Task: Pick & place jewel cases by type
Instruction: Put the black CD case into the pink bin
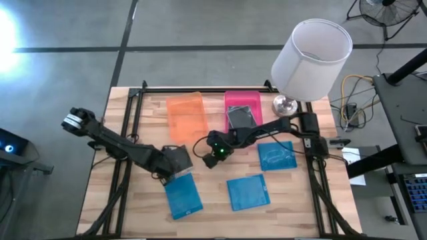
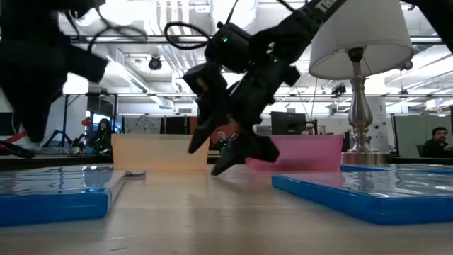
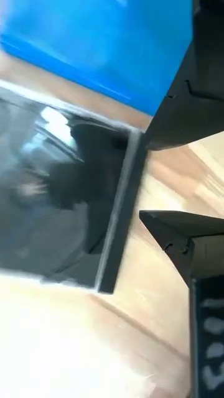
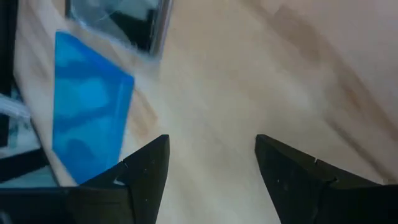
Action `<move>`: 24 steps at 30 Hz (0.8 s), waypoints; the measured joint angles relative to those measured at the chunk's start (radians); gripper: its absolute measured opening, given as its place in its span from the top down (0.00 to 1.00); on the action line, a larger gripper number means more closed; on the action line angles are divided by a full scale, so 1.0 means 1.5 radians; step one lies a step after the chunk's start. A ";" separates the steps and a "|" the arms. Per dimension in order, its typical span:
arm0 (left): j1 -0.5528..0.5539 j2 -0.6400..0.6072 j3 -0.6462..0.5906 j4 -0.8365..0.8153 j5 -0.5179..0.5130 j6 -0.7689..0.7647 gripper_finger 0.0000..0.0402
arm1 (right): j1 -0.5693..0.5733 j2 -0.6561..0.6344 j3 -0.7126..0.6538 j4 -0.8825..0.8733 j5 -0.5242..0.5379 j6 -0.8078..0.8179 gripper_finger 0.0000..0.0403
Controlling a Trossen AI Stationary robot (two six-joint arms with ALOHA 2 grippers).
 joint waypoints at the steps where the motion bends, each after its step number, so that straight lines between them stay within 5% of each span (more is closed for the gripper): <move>1: -0.004 -0.015 0.000 -0.002 -0.020 -0.033 0.62 | -0.001 0.005 -0.001 0.007 0.000 0.007 0.42; 5: -0.010 -0.062 -0.019 -0.004 -0.067 -0.146 0.62 | 0.000 0.005 -0.002 0.033 0.014 0.035 0.42; 16: -0.038 -0.097 -0.127 0.090 -0.007 -0.299 0.62 | 0.013 0.043 0.054 0.034 0.046 -0.014 0.42; 24: -0.038 -0.103 -0.179 0.200 -0.078 -0.379 0.62 | 0.011 0.068 0.087 0.055 0.088 -0.035 0.42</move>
